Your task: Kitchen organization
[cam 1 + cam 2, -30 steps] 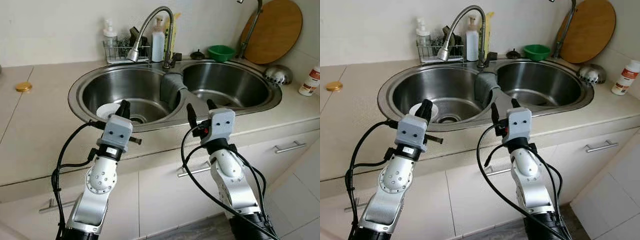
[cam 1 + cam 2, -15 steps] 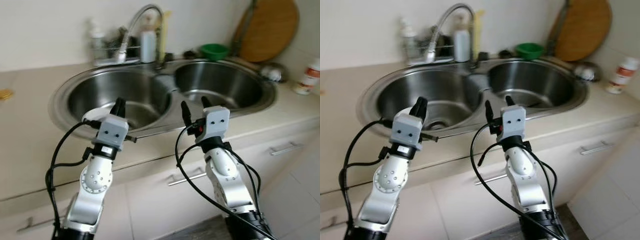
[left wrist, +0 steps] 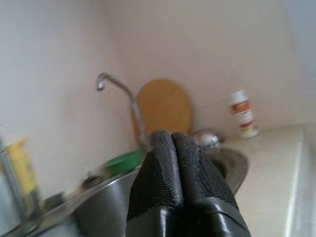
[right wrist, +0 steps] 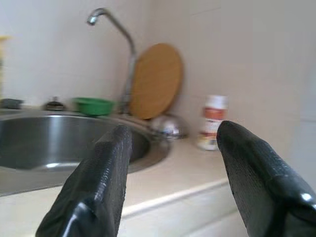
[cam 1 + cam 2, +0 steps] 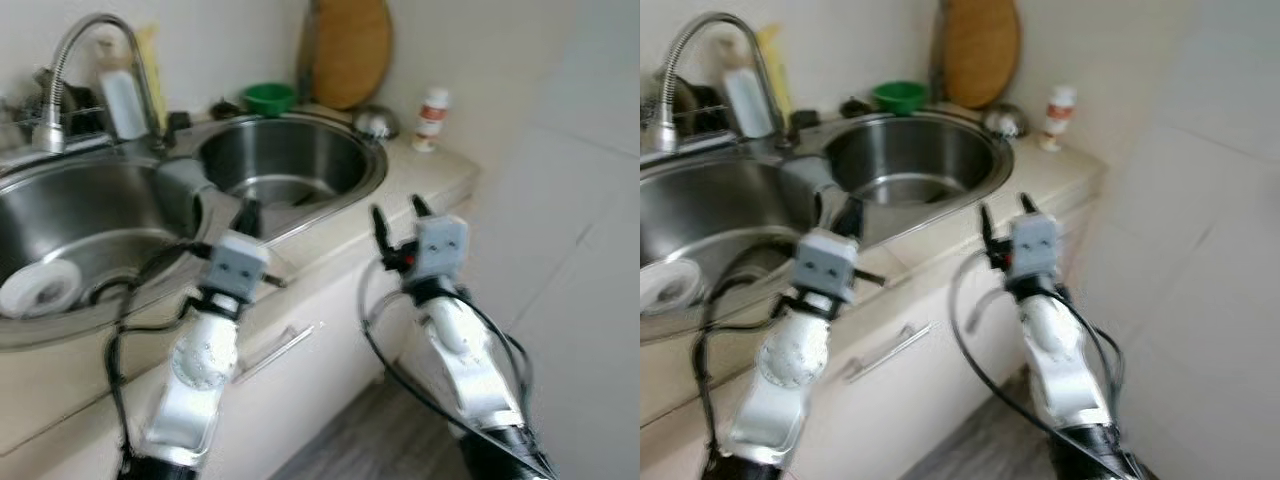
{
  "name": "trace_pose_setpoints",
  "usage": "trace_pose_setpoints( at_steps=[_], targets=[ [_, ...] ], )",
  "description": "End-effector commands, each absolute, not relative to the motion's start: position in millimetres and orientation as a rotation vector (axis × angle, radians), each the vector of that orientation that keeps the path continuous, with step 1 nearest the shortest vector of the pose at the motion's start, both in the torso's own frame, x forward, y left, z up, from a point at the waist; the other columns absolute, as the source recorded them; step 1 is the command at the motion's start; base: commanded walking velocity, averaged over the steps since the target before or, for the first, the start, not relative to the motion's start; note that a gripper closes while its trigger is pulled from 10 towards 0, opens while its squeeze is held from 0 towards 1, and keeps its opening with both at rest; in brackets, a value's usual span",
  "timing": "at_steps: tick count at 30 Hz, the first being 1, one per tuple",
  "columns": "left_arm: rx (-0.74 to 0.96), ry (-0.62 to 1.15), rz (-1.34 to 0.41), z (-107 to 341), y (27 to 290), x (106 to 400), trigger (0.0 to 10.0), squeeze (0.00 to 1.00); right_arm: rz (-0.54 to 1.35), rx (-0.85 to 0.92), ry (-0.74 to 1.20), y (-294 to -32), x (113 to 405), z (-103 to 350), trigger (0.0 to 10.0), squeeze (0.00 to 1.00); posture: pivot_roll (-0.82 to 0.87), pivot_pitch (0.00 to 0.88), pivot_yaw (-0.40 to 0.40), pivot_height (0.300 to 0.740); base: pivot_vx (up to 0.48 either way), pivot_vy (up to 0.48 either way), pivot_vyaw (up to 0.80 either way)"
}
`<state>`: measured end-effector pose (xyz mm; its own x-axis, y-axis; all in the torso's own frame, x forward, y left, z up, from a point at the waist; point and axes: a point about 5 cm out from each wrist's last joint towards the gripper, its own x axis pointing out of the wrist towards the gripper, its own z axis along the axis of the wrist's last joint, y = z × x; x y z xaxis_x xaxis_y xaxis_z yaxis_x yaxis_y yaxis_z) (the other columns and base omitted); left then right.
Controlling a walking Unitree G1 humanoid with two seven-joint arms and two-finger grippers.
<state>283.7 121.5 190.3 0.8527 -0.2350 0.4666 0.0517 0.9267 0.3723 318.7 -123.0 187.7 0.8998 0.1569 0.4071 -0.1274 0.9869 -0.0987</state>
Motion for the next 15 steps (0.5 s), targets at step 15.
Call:
trace_pose_setpoints(
  at_steps=[15],
  targets=[
    [0.383,-0.519,-0.175,182.6,121.8,281.6,10.0,0.0,0.145,-0.077,-0.422,-121.5,314.2,183.0,10.0,0.0,-0.05,0.0,-0.03,0.74,0.0,0.0,-0.8]
  ],
)
